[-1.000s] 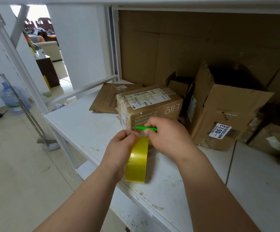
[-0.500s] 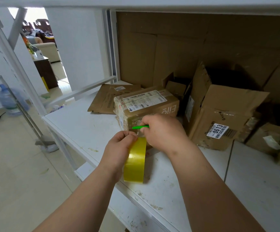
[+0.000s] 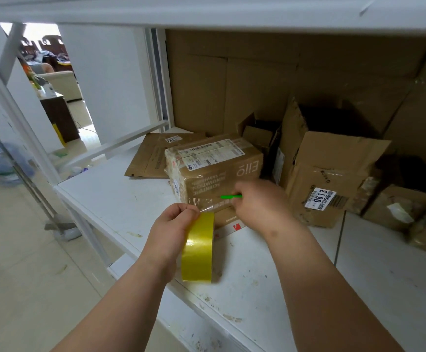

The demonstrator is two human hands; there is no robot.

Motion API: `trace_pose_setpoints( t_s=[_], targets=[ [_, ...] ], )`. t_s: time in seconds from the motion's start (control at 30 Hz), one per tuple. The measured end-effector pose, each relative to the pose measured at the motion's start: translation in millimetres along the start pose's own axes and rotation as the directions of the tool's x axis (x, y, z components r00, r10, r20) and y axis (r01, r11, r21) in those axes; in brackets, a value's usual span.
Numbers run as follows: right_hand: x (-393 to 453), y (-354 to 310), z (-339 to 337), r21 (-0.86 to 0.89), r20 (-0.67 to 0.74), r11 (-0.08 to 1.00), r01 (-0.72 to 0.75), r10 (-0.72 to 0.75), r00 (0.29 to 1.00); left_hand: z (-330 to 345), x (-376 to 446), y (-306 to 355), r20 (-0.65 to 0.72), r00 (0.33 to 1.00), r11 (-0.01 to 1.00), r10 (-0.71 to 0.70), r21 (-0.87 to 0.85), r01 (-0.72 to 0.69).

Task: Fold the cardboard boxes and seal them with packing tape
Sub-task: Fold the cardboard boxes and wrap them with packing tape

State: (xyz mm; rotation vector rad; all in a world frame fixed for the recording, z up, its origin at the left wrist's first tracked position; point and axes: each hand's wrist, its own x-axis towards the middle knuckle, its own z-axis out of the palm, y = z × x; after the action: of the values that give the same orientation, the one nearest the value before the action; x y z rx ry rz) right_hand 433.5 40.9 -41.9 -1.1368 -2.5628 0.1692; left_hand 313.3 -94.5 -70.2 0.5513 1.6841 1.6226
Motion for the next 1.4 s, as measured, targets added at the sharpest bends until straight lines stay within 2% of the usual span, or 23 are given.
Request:
trace_pose_setpoints(
  t_s=[0.1, 0.2, 0.33, 0.4, 0.5, 0.53, 0.6, 0.63, 0.67, 0.73, 0.8, 0.9, 1.0, 1.07, 1.17, 1.23, 1.33, 1.4],
  targets=[
    [-5, 21, 5, 0.033, 0.059, 0.991, -0.133, 0.131, 0.99, 0, -1, 1, 0.005, 1.0, 1.0, -0.019, -0.009, 0.019],
    [-17, 32, 18, 0.055, 0.179, 0.97, -0.237, 0.224, 0.958, 1, -1, 1, 0.013, 0.999, 0.999, -0.03, -0.013, 0.031],
    [-34, 35, 39, -0.067, 0.363, 0.953, -0.294, 0.298, 0.883, 1, 0, 0, 0.009, 0.999, 0.999, -0.031, -0.036, 0.032],
    [-38, 34, 43, -0.157, 0.371, 0.942, -0.296, 0.335, 0.866, 1, 1, 0, 0.015, 0.999, 0.998, -0.04, -0.04, 0.04],
    [-36, 30, 40, -0.242, 0.28, 0.929, -0.281, 0.344, 0.896, 0, 1, 0, 0.032, 0.999, 0.997, -0.044, -0.054, 0.045],
    [-35, 27, 38, -0.169, 0.221, 0.934, -0.313, 0.346, 0.912, 0, 0, 0, 0.036, 0.999, 0.997, -0.041, -0.057, 0.043],
    [-31, 16, 34, 0.176, 0.136, 0.909, -0.377, 0.357, 0.924, 0, 0, 1, 0.042, 0.998, 0.998, -0.036, -0.058, 0.039],
    [-29, 8, 32, 0.394, 0.151, 0.835, -0.385, 0.354, 0.923, 0, 0, 0, 0.043, 0.999, 0.998, -0.033, -0.056, 0.035],
    [-27, -2, 31, 0.581, 0.192, 0.715, -0.388, 0.343, 0.92, 0, 0, 0, 0.042, 0.999, 0.998, -0.029, -0.052, 0.031],
    [-26, -21, 31, 0.791, 0.281, 0.463, -0.399, 0.305, 0.91, 0, -1, 1, 0.037, 0.999, 0.999, -0.021, -0.041, 0.023],
    [-23, -32, 34, 0.851, 0.341, 0.31, -0.424, 0.288, 0.895, -1, -3, 2, 0.039, 0.999, 0.999, -0.019, -0.033, 0.02],
    [-18, -40, 39, 0.867, 0.386, 0.202, -0.457, 0.307, 0.87, -3, -3, 1, 0.055, 0.998, 1.0, -0.013, -0.022, 0.015],
    [-17, -41, 41, 0.876, 0.406, 0.141, -0.461, 0.301, 0.863, -4, -2, -1, 0.035, 0.999, 0.999, 0.006, 0.051, -0.008],
    [-18, -44, 41, 0.877, 0.408, 0.148, -0.458, 0.274, 0.871, -4, -2, -2, -0.061, 0.994, 0.987, 0.095, 0.139, -0.085],
    [-17, -48, 42, 0.882, 0.383, 0.179, -0.436, 0.266, 0.885, -7, 4, -2, -0.27, 0.905, 0.916, 0.33, 0.323, -0.238],
    [-18, -48, 40, 0.884, 0.37, 0.197, -0.425, 0.261, 0.892, -15, 15, 5, -0.297, 0.816, 0.823, 0.495, 0.461, -0.332],
    [-21, -46, 39, 0.892, 0.35, 0.207, -0.401, 0.242, 0.905, -18, 34, 30, -0.065, 0.721, 0.585, 0.69, 0.636, -0.503],
    [-23, -45, 40, 0.896, 0.341, 0.209, -0.392, 0.244, 0.908, -12, 48, 45, 0.14, 0.726, 0.431, 0.673, 0.723, -0.539]
  ],
)
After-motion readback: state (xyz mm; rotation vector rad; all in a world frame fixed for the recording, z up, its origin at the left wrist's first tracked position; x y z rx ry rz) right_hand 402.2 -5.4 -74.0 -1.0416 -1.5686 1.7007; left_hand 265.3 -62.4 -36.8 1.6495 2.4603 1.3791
